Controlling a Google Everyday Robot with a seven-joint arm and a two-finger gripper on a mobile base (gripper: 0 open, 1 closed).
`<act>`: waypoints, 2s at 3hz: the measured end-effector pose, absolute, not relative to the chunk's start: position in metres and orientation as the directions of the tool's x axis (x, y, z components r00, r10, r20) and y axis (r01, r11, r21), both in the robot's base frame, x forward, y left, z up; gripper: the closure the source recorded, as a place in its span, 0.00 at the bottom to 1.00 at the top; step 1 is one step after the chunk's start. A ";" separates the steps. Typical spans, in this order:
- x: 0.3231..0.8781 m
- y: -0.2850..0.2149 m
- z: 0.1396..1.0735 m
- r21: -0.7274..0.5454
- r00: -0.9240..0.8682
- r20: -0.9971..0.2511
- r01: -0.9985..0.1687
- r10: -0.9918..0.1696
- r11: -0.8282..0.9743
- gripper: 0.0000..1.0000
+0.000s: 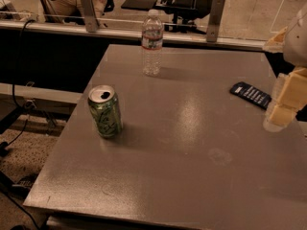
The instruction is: Move water bottle near green can
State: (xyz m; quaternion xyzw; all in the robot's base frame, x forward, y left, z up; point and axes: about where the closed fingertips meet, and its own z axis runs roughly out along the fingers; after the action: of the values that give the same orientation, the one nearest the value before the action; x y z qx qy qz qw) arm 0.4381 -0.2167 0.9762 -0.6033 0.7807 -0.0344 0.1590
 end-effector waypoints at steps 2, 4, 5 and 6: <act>0.446 -0.209 0.977 -0.235 -0.207 -0.227 -0.937 -0.952 0.260 0.00; 0.501 -0.161 0.963 -0.263 -0.167 -0.326 -0.930 -0.930 0.259 0.00; 0.544 -0.140 0.955 -0.275 -0.179 -0.413 -0.910 -0.893 0.310 0.00; 0.584 -0.122 0.952 -0.264 -0.199 -0.498 -0.892 -0.844 0.367 0.00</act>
Offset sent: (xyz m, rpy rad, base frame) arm 0.0159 0.0144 -0.0035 0.0506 0.0356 0.0369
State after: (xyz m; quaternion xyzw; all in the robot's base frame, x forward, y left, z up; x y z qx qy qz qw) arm 0.5844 -0.1220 0.9518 -0.5612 0.7733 0.0411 0.2923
